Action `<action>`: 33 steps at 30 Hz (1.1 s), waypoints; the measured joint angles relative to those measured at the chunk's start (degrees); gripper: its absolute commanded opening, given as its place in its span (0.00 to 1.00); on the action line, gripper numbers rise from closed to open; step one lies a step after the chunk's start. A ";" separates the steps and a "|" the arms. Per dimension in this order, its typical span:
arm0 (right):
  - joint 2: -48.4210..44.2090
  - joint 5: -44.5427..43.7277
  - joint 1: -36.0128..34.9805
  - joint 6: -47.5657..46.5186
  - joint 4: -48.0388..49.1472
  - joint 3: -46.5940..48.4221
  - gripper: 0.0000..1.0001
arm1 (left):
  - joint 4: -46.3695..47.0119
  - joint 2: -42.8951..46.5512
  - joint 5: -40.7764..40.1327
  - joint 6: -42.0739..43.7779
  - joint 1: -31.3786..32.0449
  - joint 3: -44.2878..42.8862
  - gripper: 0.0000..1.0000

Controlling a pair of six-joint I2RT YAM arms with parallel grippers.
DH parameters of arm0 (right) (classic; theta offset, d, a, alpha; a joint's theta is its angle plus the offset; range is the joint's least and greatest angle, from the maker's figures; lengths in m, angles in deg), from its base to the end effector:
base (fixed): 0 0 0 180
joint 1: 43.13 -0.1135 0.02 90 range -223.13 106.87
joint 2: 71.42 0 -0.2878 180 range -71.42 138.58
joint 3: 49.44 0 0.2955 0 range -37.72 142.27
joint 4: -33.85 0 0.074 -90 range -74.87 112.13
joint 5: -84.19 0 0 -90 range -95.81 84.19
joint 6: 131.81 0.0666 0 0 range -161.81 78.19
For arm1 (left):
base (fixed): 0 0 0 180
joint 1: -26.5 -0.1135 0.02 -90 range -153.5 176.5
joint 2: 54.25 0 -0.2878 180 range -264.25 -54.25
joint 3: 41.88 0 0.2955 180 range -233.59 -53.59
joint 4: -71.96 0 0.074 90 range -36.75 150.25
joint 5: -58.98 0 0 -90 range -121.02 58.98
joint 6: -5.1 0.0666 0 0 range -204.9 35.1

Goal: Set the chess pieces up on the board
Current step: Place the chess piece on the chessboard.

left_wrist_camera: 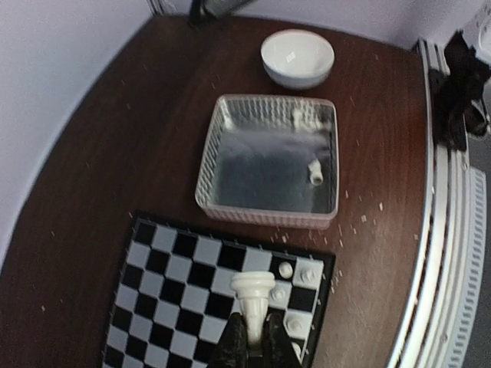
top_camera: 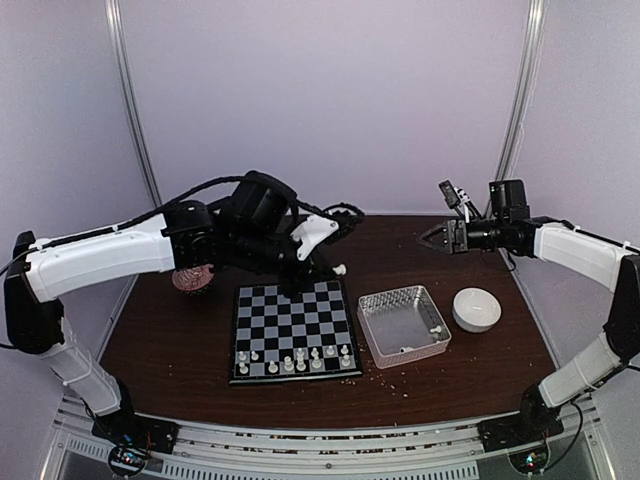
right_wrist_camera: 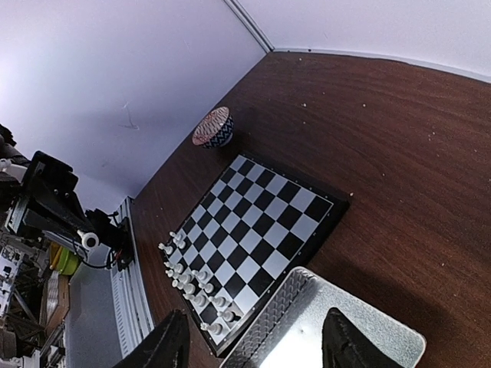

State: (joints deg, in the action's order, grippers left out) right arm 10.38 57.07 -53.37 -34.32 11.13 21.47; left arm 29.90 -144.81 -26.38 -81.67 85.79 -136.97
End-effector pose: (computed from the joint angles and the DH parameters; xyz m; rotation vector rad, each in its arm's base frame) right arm 0.3398 0.1216 0.2848 -0.6924 1.9531 1.3522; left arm 0.2143 -0.3713 0.3391 1.2309 1.9392 -0.6140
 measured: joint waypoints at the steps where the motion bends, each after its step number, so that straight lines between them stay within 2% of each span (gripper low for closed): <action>1: 0.57 -0.39 0.00 -1.60 -1.53 0.13 0.58 | -5.09 -0.24 0.55 0.00 0.02 -1.05 0.00; 3: 1.77 -0.98 0.00 -4.07 -4.11 0.31 0.58 | -16.92 -1.68 1.79 0.09 0.00 -3.72 0.00; 6: 2.95 -1.29 0.00 -6.08 -6.73 0.33 0.57 | -29.90 -4.87 3.17 0.37 0.00 -6.29 0.00; 12: 3.02 -1.33 0.00 -8.57 -9.16 0.33 0.57 | -42.64 -8.83 5.60 0.39 0.00 -3.21 0.00; 17: 3.02 -1.31 0.00 -9.44 -9.92 0.33 0.57 | -45.68 -12.61 6.62 -0.02 0.00 0.13 0.00; 23: 3.10 -1.20 0.00 -10.16 -10.27 0.31 0.57 | -46.31 -12.39 7.50 -0.83 0.00 1.38 0.00; 33: 4.35 -1.14 0.00 -10.40 -10.73 0.31 0.57 | -46.69 -14.58 3.80 -2.34 -2.34 1.38 0.00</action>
State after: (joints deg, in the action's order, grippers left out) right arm 14.73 55.93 -53.37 -44.73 0.40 21.78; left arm -16.79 -159.39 -22.58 -84.01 83.45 -135.59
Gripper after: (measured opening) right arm 0.568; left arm 0.030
